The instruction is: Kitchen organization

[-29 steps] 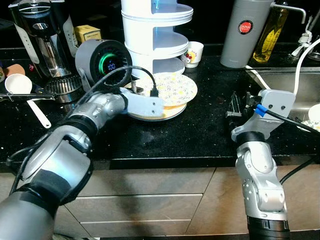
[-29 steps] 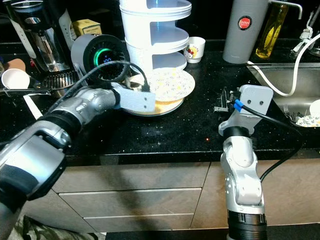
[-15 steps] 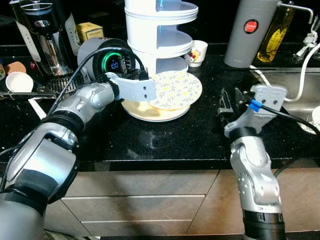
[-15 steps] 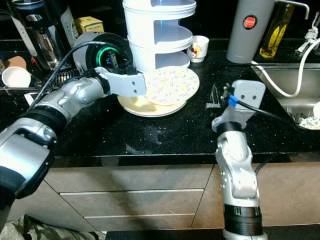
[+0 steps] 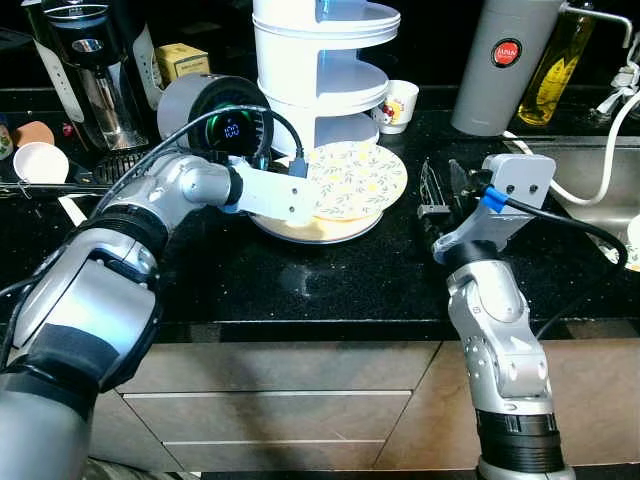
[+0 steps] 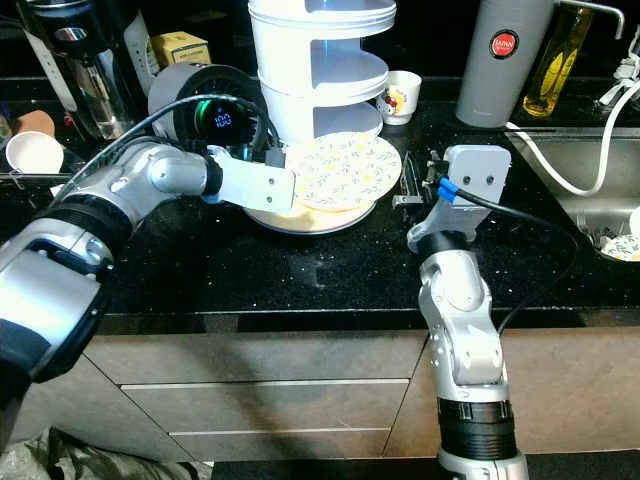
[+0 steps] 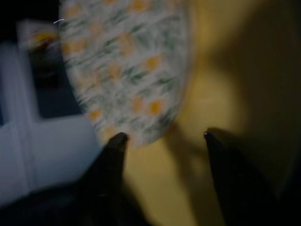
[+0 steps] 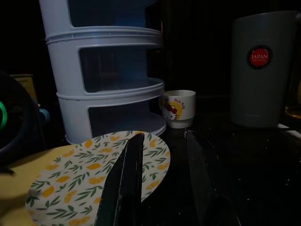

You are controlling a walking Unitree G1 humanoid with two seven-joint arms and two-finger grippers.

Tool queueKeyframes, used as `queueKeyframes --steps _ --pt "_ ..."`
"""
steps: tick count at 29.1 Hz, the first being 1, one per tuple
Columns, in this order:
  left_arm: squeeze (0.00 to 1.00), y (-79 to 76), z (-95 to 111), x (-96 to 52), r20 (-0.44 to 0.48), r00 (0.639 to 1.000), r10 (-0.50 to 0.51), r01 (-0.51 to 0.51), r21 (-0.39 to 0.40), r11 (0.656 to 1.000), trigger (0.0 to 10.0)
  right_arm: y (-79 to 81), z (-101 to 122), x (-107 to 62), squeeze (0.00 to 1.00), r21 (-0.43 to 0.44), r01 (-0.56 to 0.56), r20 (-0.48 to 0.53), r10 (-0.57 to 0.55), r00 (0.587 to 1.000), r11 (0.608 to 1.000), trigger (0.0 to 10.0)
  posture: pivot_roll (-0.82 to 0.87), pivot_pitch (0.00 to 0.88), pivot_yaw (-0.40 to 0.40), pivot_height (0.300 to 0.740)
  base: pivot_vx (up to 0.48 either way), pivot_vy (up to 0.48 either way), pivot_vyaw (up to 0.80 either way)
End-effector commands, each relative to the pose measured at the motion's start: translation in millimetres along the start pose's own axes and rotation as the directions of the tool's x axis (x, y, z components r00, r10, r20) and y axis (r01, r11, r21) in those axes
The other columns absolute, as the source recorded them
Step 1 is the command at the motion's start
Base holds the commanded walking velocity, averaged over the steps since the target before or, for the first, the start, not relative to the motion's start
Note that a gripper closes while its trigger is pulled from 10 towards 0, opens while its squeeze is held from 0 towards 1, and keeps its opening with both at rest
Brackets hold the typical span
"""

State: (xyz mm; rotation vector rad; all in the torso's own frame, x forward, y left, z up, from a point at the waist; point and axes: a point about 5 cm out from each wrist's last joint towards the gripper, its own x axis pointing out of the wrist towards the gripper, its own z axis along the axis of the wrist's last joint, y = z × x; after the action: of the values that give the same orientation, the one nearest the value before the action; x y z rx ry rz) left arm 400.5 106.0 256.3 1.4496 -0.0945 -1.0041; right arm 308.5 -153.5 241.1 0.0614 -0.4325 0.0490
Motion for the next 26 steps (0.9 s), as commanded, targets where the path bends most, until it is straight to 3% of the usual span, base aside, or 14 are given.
queueKeyframes --steps 1,5,9,10,11,15,18,21,22,23,24,25,26 --pt "1.0 -7.2 4.6 5.2 0.003 0.994 -0.107 0.107 0.025 0.994 10.0 1.0 -0.5 -1.3 0.0 -0.001 0.001 0.002 -0.001 1.0 1.0 10.0 0.03 0.02 0.033 0.74 0.0 0.0 0.0" --pt "1.0 -18.4 9.8 14.2 0.015 0.985 -0.173 0.173 0.034 0.984 10.0 -0.1 0.6 -2.3 0.0 -0.003 0.012 0.005 -0.012 1.0 1.0 10.0 0.03 0.026 0.04 0.74 0.0 0.0 0.0" --pt "0.95 -32.9 12.8 28.9 -0.008 0.988 -0.155 0.155 0.028 0.988 10.0 -0.2 0.0 -4.8 0.0 -0.002 0.02 0.001 -0.02 1.0 1.0 10.0 0.03 0.04 0.043 0.74 0.0 0.0 0.0" --pt "0.1 -34.5 13.0 31.3 -0.019 0.99 -0.14 0.14 0.029 0.99 10.0 -0.1 0.1 -5.4 0.0 -0.001 0.022 0.001 -0.022 1.0 1.0 10.0 0.03 0.047 0.046 0.74 0.0 0.0 0.0" --pt "0.0 -37.0 11.7 33.9 -0.039 0.992 -0.12 0.121 0.02 0.992 10.0 0.0 0.3 -6.1 0.0 -0.001 0.024 0.0 -0.024 1.0 1.0 10.0 0.02 0.052 0.047 0.74 0.0 0.0 0.0" --pt "0.0 -41.8 4.7 39.0 -0.125 0.991 -0.045 0.046 0.008 0.999 10.0 -0.4 0.5 -8.3 0.0 -0.001 0.031 -0.003 -0.031 1.0 1.0 10.0 0.02 0.066 0.05 0.74 0.0 0.0 0.0" --pt "0.0 -45.4 -8.1 40.8 -0.242 0.967 0.086 -0.103 -0.059 0.993 10.0 -2.4 -0.8 -12.5 0.0 -0.003 0.047 -0.013 -0.047 0.999 0.999 10.0 0.02 0.084 0.052 0.74 0.0 0.0 0.0" --pt "0.0 -49.7 -14.4 41.0 -0.289 0.939 0.188 -0.218 -0.076 0.973 9.9 -5.2 -3.0 -15.4 0.0 -0.005 0.06 -0.025 -0.061 0.998 0.998 10.0 0.02 0.091 0.048 0.74 0.0 0.0 0.0" --pt "0.0 -50.7 -15.0 41.1 -0.292 0.934 0.206 -0.235 -0.067 0.97 8.3 -5.5 -3.3 -15.7 0.0 -0.006 0.062 -0.026 -0.062 0.998 0.998 10.0 0.02 0.089 0.047 0.74 0.0 0.0 0.0" --pt "0.0 -51.2 -15.9 40.9 -0.296 0.928 0.228 -0.255 -0.056 0.965 8.3 -5.8 -3.5 -15.5 0.0 -0.006 0.063 -0.027 -0.063 0.998 0.998 10.0 0.02 0.089 0.047 0.74 0.0 0.0 0.0" --pt "0.0 -51.0 -16.7 40.3 -0.299 0.921 0.25 -0.277 -0.052 0.959 6.8 -6.0 -3.7 -15.2 0.0 -0.006 0.064 -0.027 -0.064 0.998 0.998 10.0 0.02 0.089 0.047 0.74 0.0 0.0 0.0" --pt "0.0 -51.0 -16.7 40.3 -0.299 0.921 0.25 -0.277 -0.052 0.959 6.8 -6.0 -3.7 -15.2 0.0 -0.006 0.064 -0.027 -0.064 0.998 0.998 10.0 0.02 0.089 0.047 0.74 0.0 0.0 0.0" --pt "0.0 -50.2 -17.2 39.6 -0.298 0.914 0.276 -0.299 -0.034 0.954 0.0 -6.1 -3.5 -14.4 0.0 -0.006 0.064 -0.026 -0.065 0.998 0.998 10.0 0.03 0.087 0.043 0.74 0.0 0.0 0.0"
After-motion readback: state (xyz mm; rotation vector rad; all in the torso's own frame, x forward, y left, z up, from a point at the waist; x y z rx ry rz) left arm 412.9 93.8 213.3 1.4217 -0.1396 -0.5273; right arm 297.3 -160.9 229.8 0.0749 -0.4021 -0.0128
